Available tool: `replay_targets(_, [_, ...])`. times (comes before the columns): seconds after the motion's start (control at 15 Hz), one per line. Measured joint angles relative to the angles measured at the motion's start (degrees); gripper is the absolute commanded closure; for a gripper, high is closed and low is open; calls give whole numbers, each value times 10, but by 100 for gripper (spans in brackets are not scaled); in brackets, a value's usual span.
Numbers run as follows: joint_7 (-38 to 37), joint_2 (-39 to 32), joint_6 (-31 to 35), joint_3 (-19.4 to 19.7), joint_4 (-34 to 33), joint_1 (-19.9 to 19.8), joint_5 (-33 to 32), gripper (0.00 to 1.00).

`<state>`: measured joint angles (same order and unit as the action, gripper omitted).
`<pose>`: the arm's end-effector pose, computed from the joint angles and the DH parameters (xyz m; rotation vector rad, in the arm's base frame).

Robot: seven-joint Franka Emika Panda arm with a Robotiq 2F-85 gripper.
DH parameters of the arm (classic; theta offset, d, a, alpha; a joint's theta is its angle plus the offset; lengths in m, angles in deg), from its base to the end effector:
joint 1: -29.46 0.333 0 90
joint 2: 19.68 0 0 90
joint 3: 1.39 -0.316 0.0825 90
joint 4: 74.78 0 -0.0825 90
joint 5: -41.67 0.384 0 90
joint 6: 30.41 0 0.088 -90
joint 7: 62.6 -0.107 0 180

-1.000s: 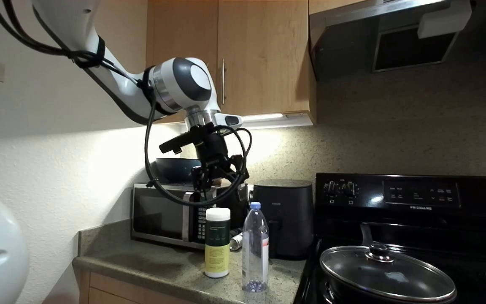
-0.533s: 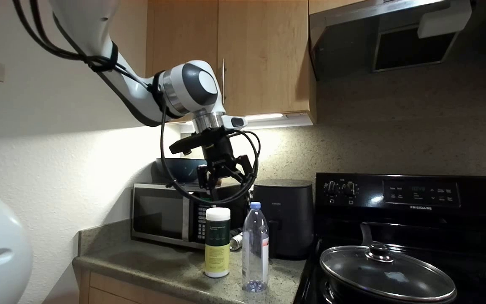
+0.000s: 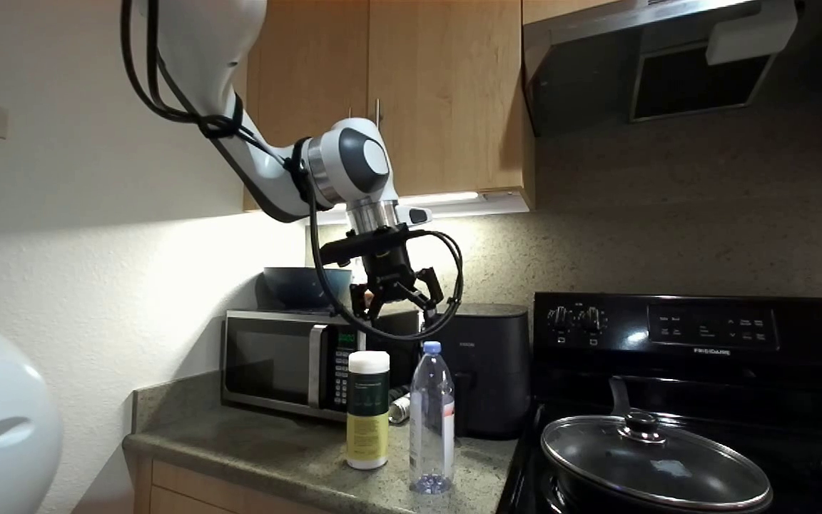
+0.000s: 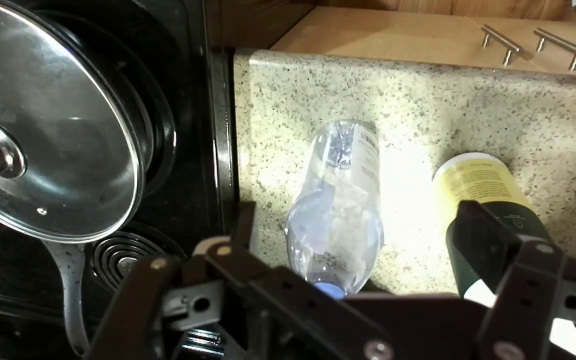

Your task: Place the clear bottle on top of the container on the left side of the countertop

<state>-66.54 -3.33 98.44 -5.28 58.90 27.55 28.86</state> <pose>0.4771 0.0116 0.4696 2.9268 0.1291 0.3075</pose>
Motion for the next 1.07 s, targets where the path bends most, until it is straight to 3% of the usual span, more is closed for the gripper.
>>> replay_targets(0.4, [-11, -7, 0, 2, -5, 0, 0, 0])
replay_targets(1.07, [-13, -161, 0, 18, -129, -1, 0, 0])
